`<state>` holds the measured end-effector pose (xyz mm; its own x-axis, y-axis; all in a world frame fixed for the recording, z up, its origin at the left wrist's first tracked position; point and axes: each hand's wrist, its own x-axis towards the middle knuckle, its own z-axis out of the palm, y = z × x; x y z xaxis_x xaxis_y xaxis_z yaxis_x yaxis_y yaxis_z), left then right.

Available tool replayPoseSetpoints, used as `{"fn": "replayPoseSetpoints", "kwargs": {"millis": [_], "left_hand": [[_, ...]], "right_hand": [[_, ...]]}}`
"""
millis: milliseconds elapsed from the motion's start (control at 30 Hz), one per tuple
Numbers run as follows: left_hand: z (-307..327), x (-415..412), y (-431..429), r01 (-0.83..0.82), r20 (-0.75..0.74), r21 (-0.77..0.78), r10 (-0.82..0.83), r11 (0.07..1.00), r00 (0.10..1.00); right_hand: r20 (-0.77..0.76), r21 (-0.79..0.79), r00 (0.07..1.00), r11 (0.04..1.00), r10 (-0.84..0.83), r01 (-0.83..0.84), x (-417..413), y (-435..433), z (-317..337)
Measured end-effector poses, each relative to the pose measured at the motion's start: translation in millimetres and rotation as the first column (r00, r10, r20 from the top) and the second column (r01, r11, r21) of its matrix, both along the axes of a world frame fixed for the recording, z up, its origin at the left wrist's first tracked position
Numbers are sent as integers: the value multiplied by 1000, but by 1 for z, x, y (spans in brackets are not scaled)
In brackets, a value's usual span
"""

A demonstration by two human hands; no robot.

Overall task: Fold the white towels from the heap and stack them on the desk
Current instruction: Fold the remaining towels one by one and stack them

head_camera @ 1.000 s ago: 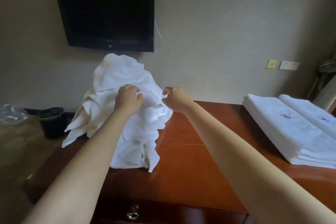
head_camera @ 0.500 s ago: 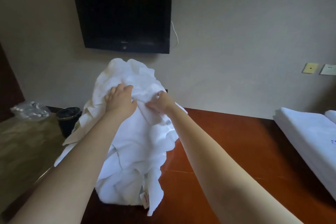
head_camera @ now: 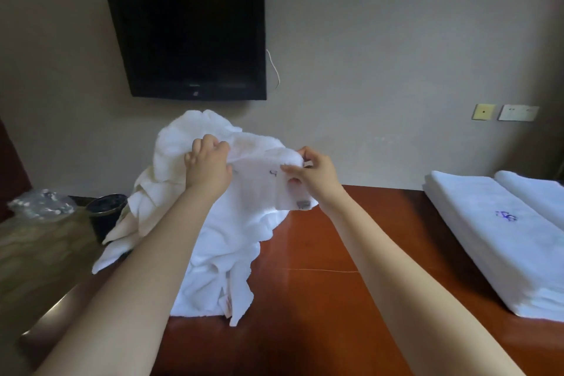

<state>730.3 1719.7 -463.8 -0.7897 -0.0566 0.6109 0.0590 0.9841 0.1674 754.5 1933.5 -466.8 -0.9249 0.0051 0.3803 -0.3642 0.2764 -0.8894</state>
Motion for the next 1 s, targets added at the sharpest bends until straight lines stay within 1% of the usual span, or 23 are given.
{"fn": "replayPoseSetpoints", "kwargs": {"millis": [100,200,267,333,367,433,533,600,667,700,733,767,800,833,867,900,933,1000], "left_hand": [[0,15,33,113,-33,4,-113,994,993],[0,30,77,291,-5,3,-291,957,957],[-2,42,110,407,57,112,-415,906,908],[-7,54,140,462,134,230,-498,857,857],[-12,60,154,478,170,259,-526,839,833],[-21,71,184,505,224,302,-575,808,787],[-41,88,226,550,270,381,-659,743,702],[-62,98,245,557,333,419,-692,717,641],[-76,109,259,565,437,435,-713,701,548],[-82,120,267,549,425,461,-716,697,553],[-88,127,277,539,289,482,-706,691,646],[-90,133,281,486,55,534,-602,692,797],[-98,134,281,445,-35,557,-516,701,856],[-108,137,276,463,133,520,-604,717,786],[-118,142,271,488,398,499,-689,716,605],[-131,144,265,468,609,507,-685,724,399],[-140,144,257,432,655,543,-685,720,318],[-152,146,244,411,608,596,-722,689,329]], "right_hand": [[31,-217,999,975,-40,46,31,37,2],[43,-364,985,915,-169,173,58,78,4],[63,-416,961,868,-269,270,74,105,1],[101,-444,930,821,-352,359,88,130,-4],[118,-444,912,800,-394,403,94,143,-8],[139,-383,865,779,-482,496,105,170,-19],[150,-190,798,775,-583,602,118,208,-43],[188,-57,772,777,-608,626,130,229,-62],[208,102,755,781,-622,616,143,242,-83],[212,178,750,779,-627,601,150,246,-94],[217,233,747,777,-628,585,158,248,-105],[224,278,753,781,-619,559,165,250,-116],[236,312,766,793,-597,522,174,251,-126],[239,334,782,805,-576,490,181,253,-137],[243,347,795,815,-556,464,188,253,-145],[221,352,815,823,-536,446,194,255,-153],[177,364,839,826,-515,430,199,258,-161],[91,395,864,814,-496,426,209,261,-172]]}}
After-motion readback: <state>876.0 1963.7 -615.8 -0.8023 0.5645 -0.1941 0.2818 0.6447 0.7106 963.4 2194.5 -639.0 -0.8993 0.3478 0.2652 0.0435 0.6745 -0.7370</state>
